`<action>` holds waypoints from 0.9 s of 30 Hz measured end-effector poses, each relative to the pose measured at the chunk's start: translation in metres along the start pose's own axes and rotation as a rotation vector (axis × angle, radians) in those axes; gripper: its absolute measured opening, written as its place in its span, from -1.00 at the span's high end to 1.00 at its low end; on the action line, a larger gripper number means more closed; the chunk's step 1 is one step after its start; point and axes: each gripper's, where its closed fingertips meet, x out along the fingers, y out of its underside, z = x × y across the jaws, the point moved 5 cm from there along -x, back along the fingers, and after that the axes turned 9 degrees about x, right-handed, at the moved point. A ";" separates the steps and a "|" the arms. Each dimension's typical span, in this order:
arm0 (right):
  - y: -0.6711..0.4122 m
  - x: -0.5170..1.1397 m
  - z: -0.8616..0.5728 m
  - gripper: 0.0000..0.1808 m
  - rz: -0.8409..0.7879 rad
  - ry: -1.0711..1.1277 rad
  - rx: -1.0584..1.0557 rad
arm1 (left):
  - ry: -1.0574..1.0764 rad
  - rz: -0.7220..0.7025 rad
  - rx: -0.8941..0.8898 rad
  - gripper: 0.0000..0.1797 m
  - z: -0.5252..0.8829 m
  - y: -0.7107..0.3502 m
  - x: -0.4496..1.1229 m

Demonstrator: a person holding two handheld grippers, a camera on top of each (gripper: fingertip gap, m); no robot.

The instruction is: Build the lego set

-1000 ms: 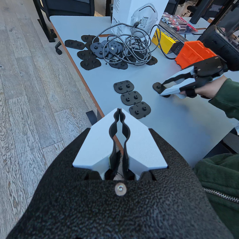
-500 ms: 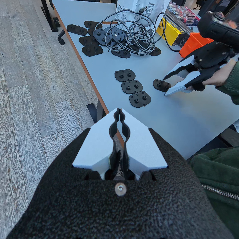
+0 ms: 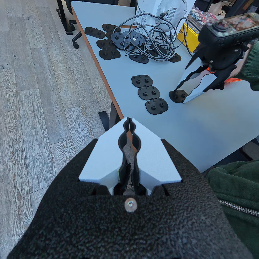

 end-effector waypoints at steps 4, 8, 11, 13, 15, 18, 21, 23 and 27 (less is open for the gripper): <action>-0.011 0.004 0.007 0.48 0.035 -0.007 -0.119 | -0.015 -0.001 -0.004 1.00 0.003 0.000 -0.005; -0.016 0.005 0.008 0.48 0.050 -0.019 -0.116 | -0.027 -0.006 -0.008 1.00 0.007 0.000 -0.007; -0.017 0.006 0.009 0.48 0.057 -0.020 -0.113 | -0.030 -0.009 -0.014 1.00 0.009 0.001 -0.008; -0.019 0.006 0.012 0.48 0.058 -0.031 -0.100 | -0.031 -0.010 -0.014 1.00 0.010 0.001 -0.008; -0.019 0.006 0.013 0.48 0.055 -0.026 -0.086 | -0.030 -0.011 -0.014 1.00 0.011 0.000 -0.008; -0.019 0.008 0.015 0.48 0.056 -0.003 -0.102 | -0.027 -0.018 -0.010 1.00 0.013 -0.003 -0.006; -0.018 0.004 0.016 0.35 0.055 0.006 -0.068 | -0.017 -0.023 -0.007 1.00 0.013 -0.006 -0.004; -0.016 -0.011 0.014 0.29 0.003 0.003 0.021 | -0.013 -0.029 -0.008 1.00 0.014 -0.008 -0.001; -0.003 -0.043 0.007 0.29 -0.231 -0.024 0.266 | 0.010 -0.025 -0.023 1.00 0.019 -0.008 0.007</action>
